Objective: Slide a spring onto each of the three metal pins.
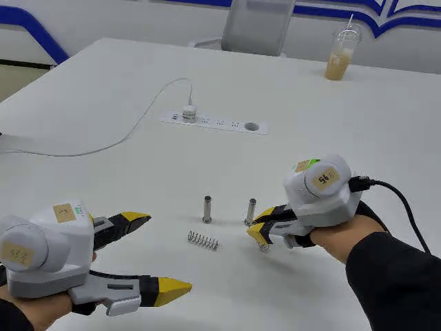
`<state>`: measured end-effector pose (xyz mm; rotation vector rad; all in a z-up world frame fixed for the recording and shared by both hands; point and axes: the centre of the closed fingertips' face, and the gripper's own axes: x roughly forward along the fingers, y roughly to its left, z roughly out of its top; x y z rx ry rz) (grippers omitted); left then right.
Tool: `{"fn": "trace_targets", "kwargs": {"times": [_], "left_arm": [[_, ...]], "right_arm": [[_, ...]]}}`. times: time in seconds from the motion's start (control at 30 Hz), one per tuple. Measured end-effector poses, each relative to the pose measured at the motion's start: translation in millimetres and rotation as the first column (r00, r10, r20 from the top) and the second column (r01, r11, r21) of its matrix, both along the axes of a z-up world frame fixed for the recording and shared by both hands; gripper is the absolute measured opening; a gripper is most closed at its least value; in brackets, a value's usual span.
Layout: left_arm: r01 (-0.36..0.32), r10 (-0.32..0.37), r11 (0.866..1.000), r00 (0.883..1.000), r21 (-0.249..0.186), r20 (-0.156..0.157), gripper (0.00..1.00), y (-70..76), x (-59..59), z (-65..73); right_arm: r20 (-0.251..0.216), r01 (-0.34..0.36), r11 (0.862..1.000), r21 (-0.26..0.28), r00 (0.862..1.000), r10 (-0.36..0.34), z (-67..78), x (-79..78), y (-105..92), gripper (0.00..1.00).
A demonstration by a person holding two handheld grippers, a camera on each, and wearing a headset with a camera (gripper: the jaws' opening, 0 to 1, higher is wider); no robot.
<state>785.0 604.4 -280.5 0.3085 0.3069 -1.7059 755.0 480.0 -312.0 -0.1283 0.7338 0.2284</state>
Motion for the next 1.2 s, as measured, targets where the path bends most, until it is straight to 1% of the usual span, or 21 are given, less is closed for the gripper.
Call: {"fn": "trace_targets", "kwargs": {"times": [0.27,0.4,0.73,0.83,1.03,1.2], "left_arm": [[0.002,-0.002,1.0,1.0,0.0,0.0,0.83,-1.1,-0.8,-0.2],[0.002,-0.002,1.0,1.0,-0.001,0.0,0.83,-1.6,-0.9,0.1],[0.002,-0.002,1.0,1.0,-0.002,0.002,0.83,-1.1,-0.4,1.0],[0.002,-0.002,1.0,1.0,-0.004,0.003,0.83,-1.4,-0.6,1.6],[0.002,-0.002,1.0,1.0,-0.005,0.004,0.83,-1.3,-0.6,2.0],[0.001,-0.001,1.0,1.0,-0.005,0.004,0.83,-0.6,-0.3,2.4]], "right_arm": [[0.023,0.021,1.0,0.012,0.999,-0.021,5.3,-3.1,-2.6,0.12],[0.044,0.031,0.999,0.023,0.999,-0.032,10.9,-3.5,-2.7,0.12],[0.126,0.049,0.998,0.051,0.99,-0.055,37.5,2.6,-3.6,0.12],[0.153,0.054,0.997,0.061,0.986,-0.062,45.6,4.8,-4.3,0.12],[0.208,0.054,0.996,0.065,0.976,-0.067,61.6,10.1,-5.3,0.12],[0.234,0.055,0.997,0.062,0.97,-0.068,68.6,14.3,-6.4,0.12]]}}
